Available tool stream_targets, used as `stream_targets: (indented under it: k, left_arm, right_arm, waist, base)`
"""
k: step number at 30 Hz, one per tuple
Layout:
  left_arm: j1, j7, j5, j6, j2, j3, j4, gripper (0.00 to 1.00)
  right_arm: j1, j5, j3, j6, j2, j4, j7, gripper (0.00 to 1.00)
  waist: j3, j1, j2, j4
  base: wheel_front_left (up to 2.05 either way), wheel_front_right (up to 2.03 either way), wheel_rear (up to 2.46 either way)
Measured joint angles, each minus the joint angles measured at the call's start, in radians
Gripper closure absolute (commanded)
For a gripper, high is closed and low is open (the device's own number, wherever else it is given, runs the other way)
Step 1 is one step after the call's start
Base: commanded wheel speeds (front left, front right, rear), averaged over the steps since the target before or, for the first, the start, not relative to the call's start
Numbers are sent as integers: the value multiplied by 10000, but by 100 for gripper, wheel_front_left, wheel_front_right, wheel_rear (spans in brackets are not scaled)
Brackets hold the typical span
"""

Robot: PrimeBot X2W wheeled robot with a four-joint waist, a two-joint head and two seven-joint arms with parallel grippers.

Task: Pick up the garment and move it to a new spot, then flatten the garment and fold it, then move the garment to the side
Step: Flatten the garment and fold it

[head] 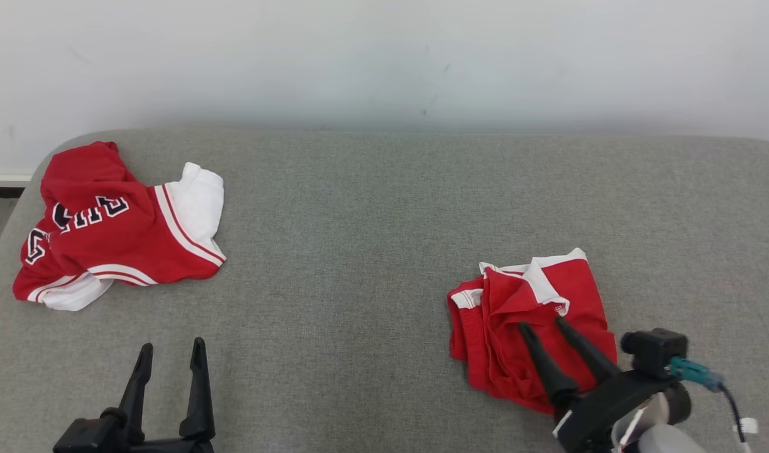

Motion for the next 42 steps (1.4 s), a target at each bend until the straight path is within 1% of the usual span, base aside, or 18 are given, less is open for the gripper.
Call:
stream_targets:
  k: [3, 7, 8, 10, 11, 15, 19, 22, 28, 35, 41, 42]
  left_arm:
    - [8, 0, 2, 0, 4, 63, -52, 0]
    - [10, 0, 4, 0, 2, 59, -105, 0]
    - [9, 0, 10, 0, 2, 52, -115, 0]
    - [3, 0, 12, -6, 2, 23, -121, 0]
    - [-8, 0, 12, -12, 0, 6, -127, 0]
    - [-81, 0, 19, -15, 2, -36, -117, 0]
    - [-116, 0, 31, -15, 2, -71, -90, 0]
    - [-163, 0, 31, -27, 2, -73, -46, 0]
    - [-328, 0, 35, -75, 2, -180, 15, 0]
    - [-390, 0, 31, -92, 0, -261, 63, 0]
    - [-458, 0, 15, -96, 0, -270, 92, 0]
    - [-463, 0, 12, -96, 2, -278, 98, 0]
  right_arm:
    - [121, 38, -545, 0, -178, -134, -242, 0]
    - [206, -50, -1233, 0, -483, 169, -410, 0]
    - [205, -163, -1338, 0, -531, 301, -431, 7]
    - [178, -389, -1515, 0, -606, 573, -537, 76]
    - [129, -533, -1549, 0, -623, 681, -581, 100]
    - [-201, -1133, -1501, 0, -585, 1141, -708, 100]
    - [-477, -1379, -1398, 0, -318, 1670, -736, 100]
    - [-729, -1611, -1254, 0, -224, 2194, -656, 100]
    - [-1402, -1887, -1076, 0, 176, 3321, -665, 100]
    - [-2308, -2038, -959, 0, 932, 4385, -1062, 100]
    - [-2572, -2226, -520, 0, 1540, 4707, -1290, 100]
    - [-2572, -2299, -393, 0, 1741, 4759, -1321, 100]
  waist:
    - [5, 0, 0, -83]
    - [87, 0, 0, -141]
    - [113, 0, 0, -148]
    - [173, 0, 0, -140]
    - [205, 0, 0, -131]
    - [316, 1, 0, -54]
    - [375, 0, 0, 69]
    - [420, 0, 0, 171]
    - [515, 0, 0, 437]
    - [611, 0, 0, 792]
    - [687, 0, 1, 1007]
    - [714, 1, 1, 1050]
  base:
    - [0, 0, 0]
    - [0, 0, 0]
    - [0, 0, 0]
    - [0, 0, 0]
    - [0, 0, 0]
    - [0, 0, 0]
    - [0, 0, 0]
    - [0, 0, 0]
    - [0, 0, 0]
    - [0, 0, 0]
    - [0, 0, 0]
    - [0, 0, 0]
